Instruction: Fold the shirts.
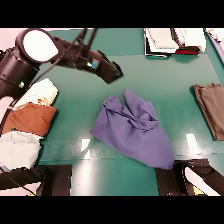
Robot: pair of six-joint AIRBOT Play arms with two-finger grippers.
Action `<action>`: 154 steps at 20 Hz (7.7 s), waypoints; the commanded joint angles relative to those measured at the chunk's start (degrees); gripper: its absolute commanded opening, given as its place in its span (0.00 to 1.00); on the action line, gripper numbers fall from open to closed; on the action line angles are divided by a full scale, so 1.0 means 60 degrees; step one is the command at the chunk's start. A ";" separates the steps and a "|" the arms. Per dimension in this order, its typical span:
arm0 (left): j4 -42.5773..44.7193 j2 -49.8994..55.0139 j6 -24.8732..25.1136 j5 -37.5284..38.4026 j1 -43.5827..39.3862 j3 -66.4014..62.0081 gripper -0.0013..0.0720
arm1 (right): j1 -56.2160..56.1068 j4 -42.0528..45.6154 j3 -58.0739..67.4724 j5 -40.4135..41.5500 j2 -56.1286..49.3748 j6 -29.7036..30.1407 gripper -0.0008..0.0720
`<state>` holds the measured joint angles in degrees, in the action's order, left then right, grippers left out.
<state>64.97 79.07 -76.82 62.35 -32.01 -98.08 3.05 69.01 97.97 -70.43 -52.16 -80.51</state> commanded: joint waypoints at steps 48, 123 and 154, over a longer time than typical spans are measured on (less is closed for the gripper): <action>-0.0747 -0.1789 0.0280 -0.0310 0.4936 0.5169 0.05 | -0.2692 -0.2750 -0.2470 0.1479 -0.8539 0.0532 0.46; 0.0076 -0.4003 -0.1614 -0.0630 0.5253 0.9916 0.05 | 0.3865 0.0754 -0.8597 -0.2557 -0.1381 0.0182 0.83; 0.0852 -0.7286 -0.1956 -0.0597 0.5257 -0.2812 0.05 | 0.1173 0.1107 0.3326 -0.2470 0.1271 -0.0590 0.04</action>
<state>69.95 35.40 -88.23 59.75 -0.51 -108.97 10.13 71.46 107.02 -79.33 -42.33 -82.15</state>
